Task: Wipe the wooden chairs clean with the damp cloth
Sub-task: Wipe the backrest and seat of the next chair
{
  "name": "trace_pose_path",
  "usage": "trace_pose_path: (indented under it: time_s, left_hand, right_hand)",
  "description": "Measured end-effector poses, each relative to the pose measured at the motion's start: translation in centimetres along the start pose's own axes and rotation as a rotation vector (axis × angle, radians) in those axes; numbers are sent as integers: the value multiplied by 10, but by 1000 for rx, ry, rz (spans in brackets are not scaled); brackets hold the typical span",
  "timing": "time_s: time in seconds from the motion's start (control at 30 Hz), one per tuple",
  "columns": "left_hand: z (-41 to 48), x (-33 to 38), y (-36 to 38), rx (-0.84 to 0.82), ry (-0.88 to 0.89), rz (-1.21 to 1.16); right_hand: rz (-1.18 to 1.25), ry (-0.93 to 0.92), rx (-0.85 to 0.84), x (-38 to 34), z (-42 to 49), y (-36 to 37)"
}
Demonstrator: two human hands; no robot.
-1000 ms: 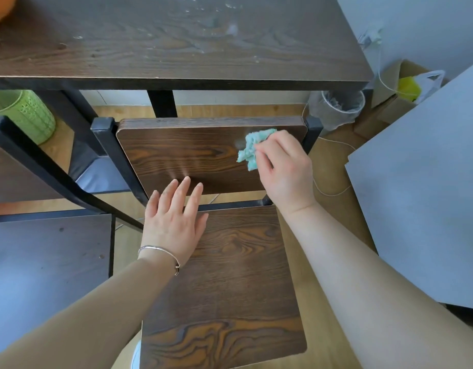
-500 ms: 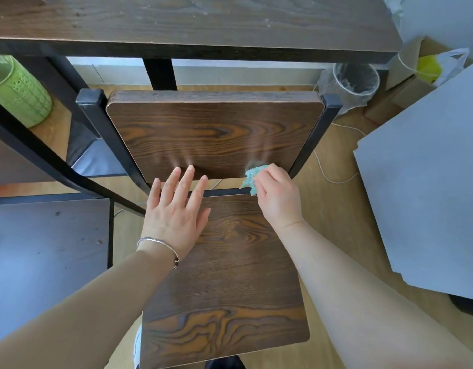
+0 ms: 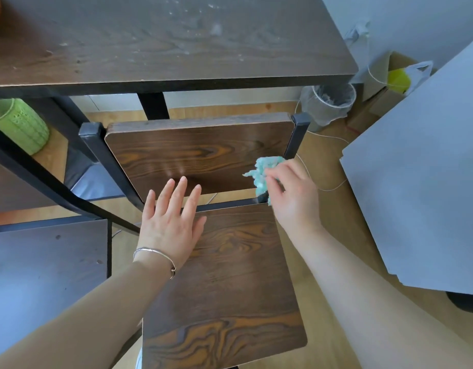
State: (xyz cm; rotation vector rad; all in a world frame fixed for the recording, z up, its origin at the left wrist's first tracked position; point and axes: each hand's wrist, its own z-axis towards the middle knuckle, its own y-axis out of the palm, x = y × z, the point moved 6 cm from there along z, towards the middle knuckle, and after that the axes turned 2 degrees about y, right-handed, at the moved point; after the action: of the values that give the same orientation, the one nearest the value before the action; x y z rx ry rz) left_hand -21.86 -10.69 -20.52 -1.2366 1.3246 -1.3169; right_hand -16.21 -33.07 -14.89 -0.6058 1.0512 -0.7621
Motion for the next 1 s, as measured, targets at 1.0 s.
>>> trace_pose_path:
  time_s: [1.0]
  left_hand:
    - [-11, 9, 53, -13, 34, -58]
  right_hand:
    - [80, 254, -43, 82, -38, 78]
